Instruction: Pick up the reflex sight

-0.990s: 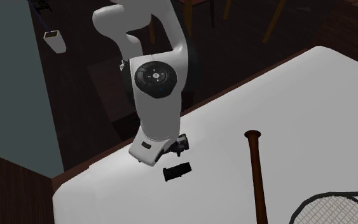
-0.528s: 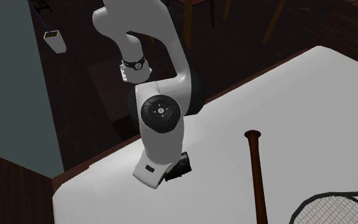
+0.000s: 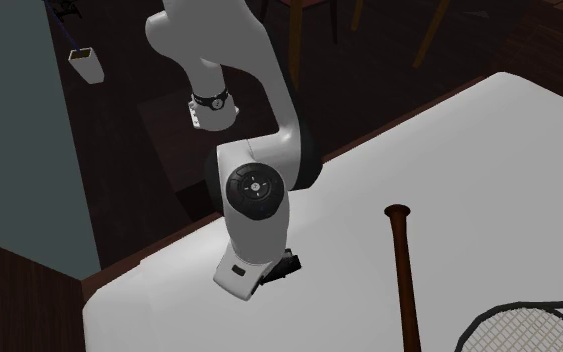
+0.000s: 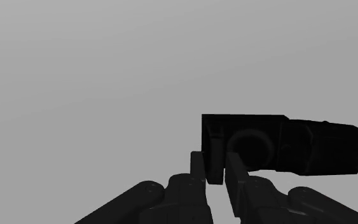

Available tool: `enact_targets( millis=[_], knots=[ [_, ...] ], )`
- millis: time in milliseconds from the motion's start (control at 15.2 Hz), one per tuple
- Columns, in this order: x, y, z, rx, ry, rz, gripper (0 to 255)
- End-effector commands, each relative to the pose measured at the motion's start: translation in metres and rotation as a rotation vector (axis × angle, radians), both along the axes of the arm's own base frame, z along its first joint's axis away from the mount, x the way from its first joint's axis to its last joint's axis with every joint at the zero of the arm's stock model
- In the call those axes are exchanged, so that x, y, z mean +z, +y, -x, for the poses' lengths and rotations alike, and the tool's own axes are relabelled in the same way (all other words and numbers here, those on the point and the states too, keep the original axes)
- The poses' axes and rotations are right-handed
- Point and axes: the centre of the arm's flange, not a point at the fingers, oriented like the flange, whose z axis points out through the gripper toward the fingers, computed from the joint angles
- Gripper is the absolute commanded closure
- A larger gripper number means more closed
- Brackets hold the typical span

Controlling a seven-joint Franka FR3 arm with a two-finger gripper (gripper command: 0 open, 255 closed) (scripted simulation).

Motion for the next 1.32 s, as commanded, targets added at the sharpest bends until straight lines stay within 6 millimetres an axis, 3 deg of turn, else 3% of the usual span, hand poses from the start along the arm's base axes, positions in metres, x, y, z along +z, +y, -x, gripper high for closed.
enact_targets(
  millis=[0, 396, 1254],
  knots=[
    [0.000, 0.000, 0.000, 0.000, 0.000, 0.000, 255],
    [-0.001, 0.000, 0.000, 0.000, 0.000, 0.000, 255],
    [0.068, 0.000, 0.000, 0.000, 0.000, 0.000, 255]
  ],
)
